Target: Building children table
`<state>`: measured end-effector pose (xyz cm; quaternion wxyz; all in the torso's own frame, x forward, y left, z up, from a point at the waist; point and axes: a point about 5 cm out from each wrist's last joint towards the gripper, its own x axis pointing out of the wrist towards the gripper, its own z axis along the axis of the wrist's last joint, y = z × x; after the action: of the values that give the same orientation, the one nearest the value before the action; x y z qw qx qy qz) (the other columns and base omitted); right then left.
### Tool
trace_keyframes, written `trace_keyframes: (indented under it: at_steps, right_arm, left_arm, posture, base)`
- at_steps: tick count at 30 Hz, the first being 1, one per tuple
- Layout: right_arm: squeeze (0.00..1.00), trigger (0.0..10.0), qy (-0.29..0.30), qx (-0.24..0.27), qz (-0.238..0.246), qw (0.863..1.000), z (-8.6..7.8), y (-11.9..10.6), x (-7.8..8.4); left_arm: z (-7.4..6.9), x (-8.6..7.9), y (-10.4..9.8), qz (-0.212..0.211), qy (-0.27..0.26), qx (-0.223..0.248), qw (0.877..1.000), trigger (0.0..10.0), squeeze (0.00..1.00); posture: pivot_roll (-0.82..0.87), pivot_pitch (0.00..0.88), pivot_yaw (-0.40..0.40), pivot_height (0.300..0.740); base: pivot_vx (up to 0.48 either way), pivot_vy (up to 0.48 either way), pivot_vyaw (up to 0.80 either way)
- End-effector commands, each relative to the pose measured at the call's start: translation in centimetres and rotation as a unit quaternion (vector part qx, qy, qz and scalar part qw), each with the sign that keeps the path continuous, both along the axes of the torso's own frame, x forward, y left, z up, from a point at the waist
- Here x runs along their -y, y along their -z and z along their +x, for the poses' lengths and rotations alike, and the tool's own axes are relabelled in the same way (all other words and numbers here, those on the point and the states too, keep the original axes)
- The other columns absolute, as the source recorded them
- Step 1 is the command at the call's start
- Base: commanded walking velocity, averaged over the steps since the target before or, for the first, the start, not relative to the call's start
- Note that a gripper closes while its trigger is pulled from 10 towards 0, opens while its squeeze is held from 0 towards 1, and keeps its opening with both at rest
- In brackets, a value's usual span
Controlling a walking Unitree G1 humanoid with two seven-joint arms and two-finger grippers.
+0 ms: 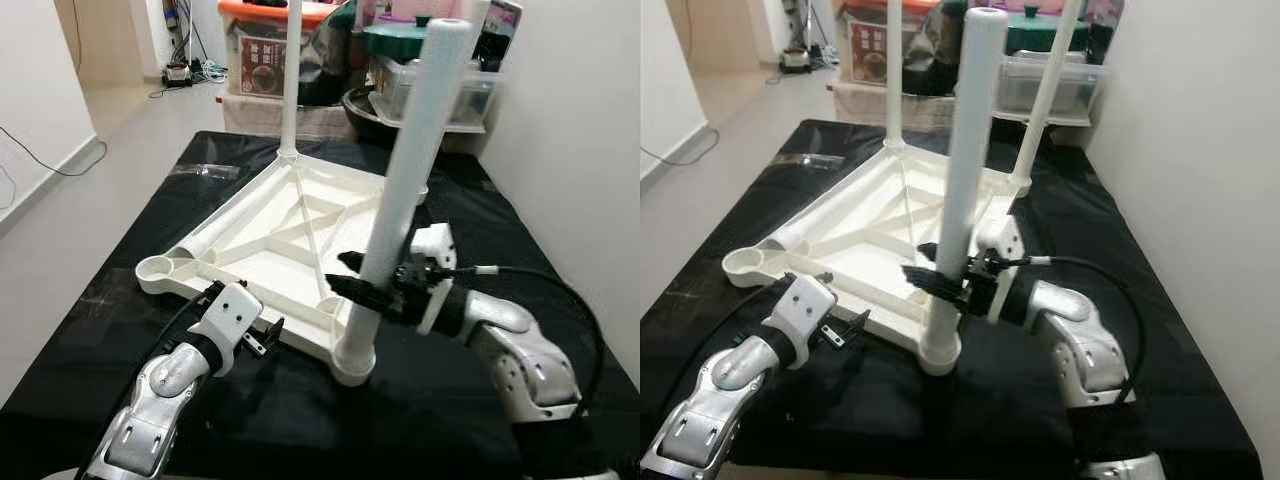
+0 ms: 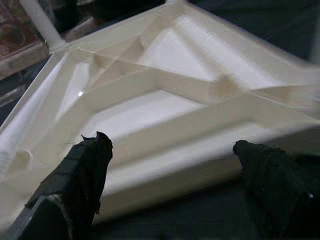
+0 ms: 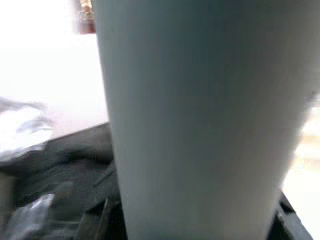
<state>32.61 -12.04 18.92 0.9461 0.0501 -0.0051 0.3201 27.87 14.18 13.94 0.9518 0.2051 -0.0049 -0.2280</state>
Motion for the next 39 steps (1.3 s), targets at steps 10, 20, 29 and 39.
trace_keyframes:
  at_steps: [10,20,29,39]
  right_arm:
    - [0.0,0.7,0.45,-0.206,-0.08,0.865,-3.6,7.4,6.7]
    - [0.0,10.0,0.28,-0.076,0.018,0.957,-1.3,1.0,3.7]
    - [0.0,10.0,-0.046,0.02,0.047,0.998,-2.6,-2.1,1.9]
    - [0.0,0.0,-0.269,0.015,0.019,0.963,-3.5,-0.4,-2.5]
  left_arm:
    - [-0.2,0.1,0.2,0.003,0.008,-0.003,1.0,10.0,0.0]
    - [0.2,0.6,0.2,0.0,0.015,-0.003,1.0,10.0,0.0]
    - [0.1,0.6,0.2,-0.003,0.014,-0.003,1.0,10.0,0.0]
    - [-0.1,0.6,0.1,-0.002,0.012,0.0,1.0,10.0,0.0]
  posture:
    - [0.05,0.0,-0.1,0.74]
    - [0.04,0.0,-0.098,0.74]
    - [0.05,0.0,-0.107,0.74]
    - [0.08,0.0,-0.131,0.74]
  base:
    - [0.0,0.0,0.0]
    - [0.0,0.0,0.0]
    - [0.0,0.0,0.0]
    - [0.0,0.0,0.0]
